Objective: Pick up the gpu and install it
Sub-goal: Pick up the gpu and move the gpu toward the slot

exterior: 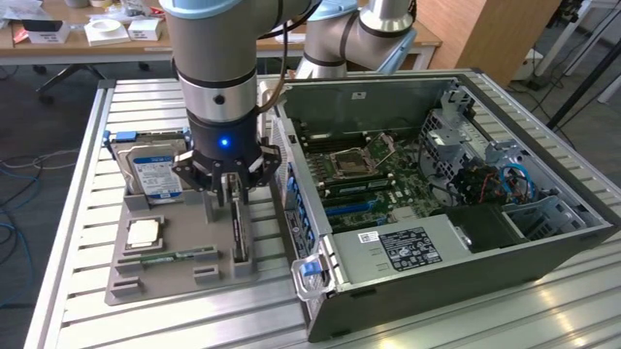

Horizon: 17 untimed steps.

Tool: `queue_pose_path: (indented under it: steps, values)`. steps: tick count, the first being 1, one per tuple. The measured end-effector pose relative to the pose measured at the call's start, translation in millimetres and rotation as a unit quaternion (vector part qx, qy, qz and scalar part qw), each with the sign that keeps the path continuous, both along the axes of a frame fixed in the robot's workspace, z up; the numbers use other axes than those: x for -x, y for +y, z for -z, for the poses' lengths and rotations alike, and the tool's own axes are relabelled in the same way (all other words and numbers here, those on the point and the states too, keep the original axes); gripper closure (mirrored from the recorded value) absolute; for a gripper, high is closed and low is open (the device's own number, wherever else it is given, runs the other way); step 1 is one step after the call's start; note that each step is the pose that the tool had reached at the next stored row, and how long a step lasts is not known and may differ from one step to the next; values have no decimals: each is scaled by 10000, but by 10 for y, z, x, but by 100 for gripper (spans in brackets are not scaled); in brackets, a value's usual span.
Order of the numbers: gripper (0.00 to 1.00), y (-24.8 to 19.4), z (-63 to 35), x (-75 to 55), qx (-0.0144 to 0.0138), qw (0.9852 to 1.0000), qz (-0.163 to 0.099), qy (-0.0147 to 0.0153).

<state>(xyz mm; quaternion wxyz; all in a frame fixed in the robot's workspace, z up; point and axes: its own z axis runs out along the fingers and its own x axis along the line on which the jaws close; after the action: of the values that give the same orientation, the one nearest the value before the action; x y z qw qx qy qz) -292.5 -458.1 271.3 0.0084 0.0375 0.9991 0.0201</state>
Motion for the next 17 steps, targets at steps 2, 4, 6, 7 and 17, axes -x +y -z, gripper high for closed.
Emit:
queue_pose_path:
  steps: [2, 4, 6, 7, 17]
  values:
    - [58, 0, 17, 0, 0, 10000, 0, 0]
    - [58, 0, 33, 0, 0, 10000, 0, 0]
    - [58, 0, 51, 0, 0, 10000, 0, 0]
    - [58, 0, 62, 0, 0, 10000, 0, 0]
    - [58, 0, 164, 0, 0, 10000, 0, 0]
